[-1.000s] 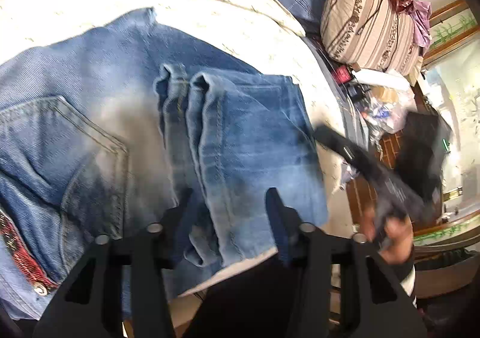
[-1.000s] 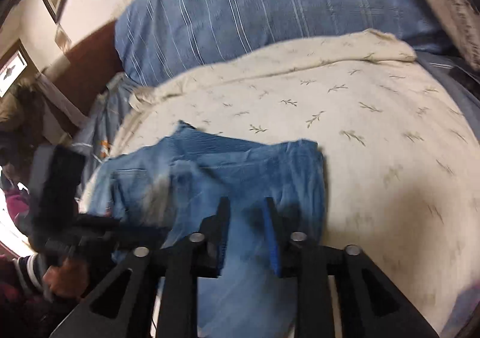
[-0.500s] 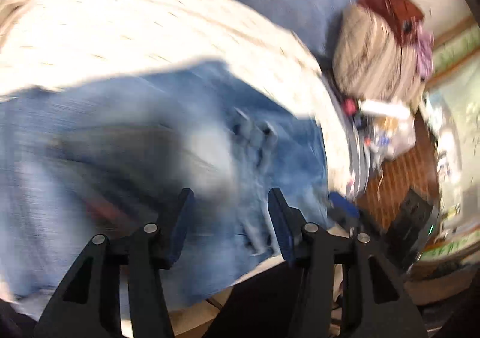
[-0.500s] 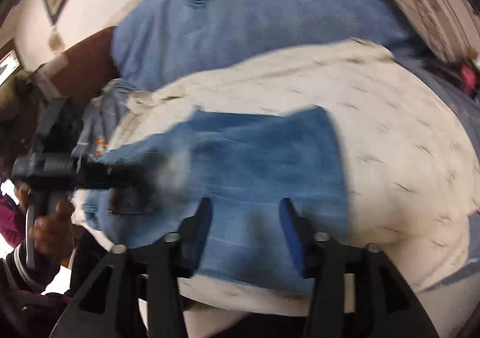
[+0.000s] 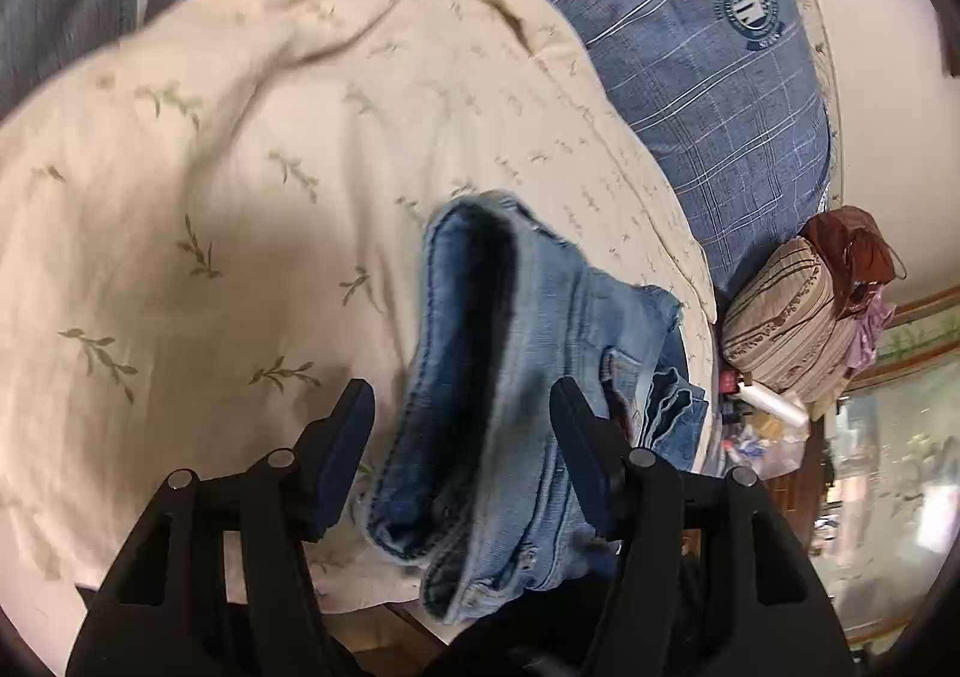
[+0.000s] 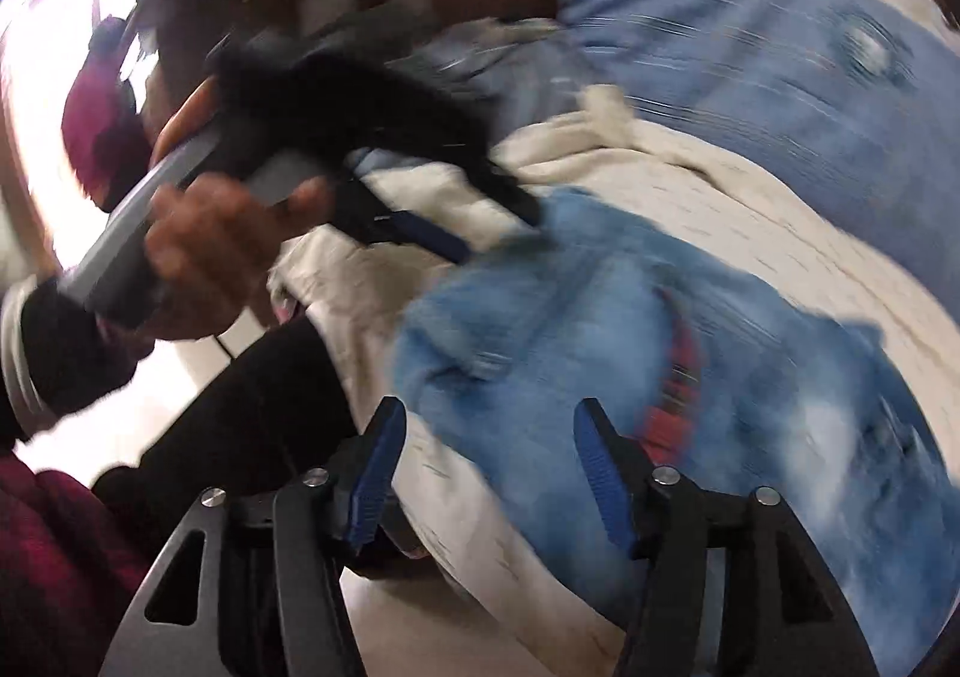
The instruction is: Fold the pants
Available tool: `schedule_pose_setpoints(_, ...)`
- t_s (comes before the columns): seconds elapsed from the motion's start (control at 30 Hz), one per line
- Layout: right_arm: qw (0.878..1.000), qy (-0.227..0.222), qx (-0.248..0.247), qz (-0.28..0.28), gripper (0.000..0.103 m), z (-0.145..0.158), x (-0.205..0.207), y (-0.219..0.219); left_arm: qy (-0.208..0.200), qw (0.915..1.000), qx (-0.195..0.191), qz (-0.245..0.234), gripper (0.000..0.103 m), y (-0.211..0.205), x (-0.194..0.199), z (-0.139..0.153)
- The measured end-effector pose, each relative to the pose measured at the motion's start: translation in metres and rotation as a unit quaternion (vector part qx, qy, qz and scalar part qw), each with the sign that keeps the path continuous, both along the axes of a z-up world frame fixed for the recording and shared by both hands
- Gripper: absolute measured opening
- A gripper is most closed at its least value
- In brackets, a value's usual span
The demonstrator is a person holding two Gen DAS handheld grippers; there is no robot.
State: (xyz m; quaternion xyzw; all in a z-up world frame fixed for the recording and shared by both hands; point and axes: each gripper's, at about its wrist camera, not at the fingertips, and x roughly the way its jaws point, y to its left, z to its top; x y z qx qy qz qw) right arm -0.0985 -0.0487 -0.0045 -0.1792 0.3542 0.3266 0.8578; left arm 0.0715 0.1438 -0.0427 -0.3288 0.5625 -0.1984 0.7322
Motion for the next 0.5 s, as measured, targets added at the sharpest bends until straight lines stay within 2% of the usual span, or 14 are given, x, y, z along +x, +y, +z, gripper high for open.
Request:
schedule_pose_setpoints(0.1, 0.997, -0.039, -0.071, 0.012, 0.062, -0.018, 0.0, 0.032, 0.014, 0.9996, -0.009, -0.022, 0.063, -0.006, 0.008, -0.012)
schedule_pose_setpoints(0.17, 0.993, -0.06, -0.101, 0.008, 0.062, -0.029, 0.002, 0.043, 0.018, 0.9993, -0.009, -0.032, 0.065, -0.006, 0.014, -0.015)
schedule_pose_setpoints(0.27, 0.989, -0.083, -0.126, -0.001, 0.064, -0.04, 0.006, 0.055, 0.015, 0.9986, -0.016, -0.048, 0.071, -0.012, 0.021, -0.012)
schedule_pose_setpoints(0.33, 0.987, -0.091, -0.132, -0.005, 0.063, -0.042, 0.008, 0.058, 0.011, 0.9976, -0.021, -0.065, 0.07, -0.017, 0.024, -0.008)
schedule_pose_setpoints(0.37, 0.988, -0.09, -0.128, -0.008, 0.055, -0.042, 0.01, 0.058, 0.005, 0.997, -0.022, -0.075, 0.059, -0.019, 0.025, -0.006)
schedule_pose_setpoints(0.4, 0.99, -0.079, -0.119, -0.009, 0.049, -0.04, 0.014, 0.056, -0.004, 0.9963, -0.019, -0.084, 0.038, -0.02, 0.024, -0.002)
schedule_pose_setpoints(0.5, 0.997, -0.043, -0.056, -0.035, 0.029, -0.021, 0.02, 0.037, -0.017, 0.996, -0.004, -0.088, 0.024, -0.019, 0.019, 0.006)
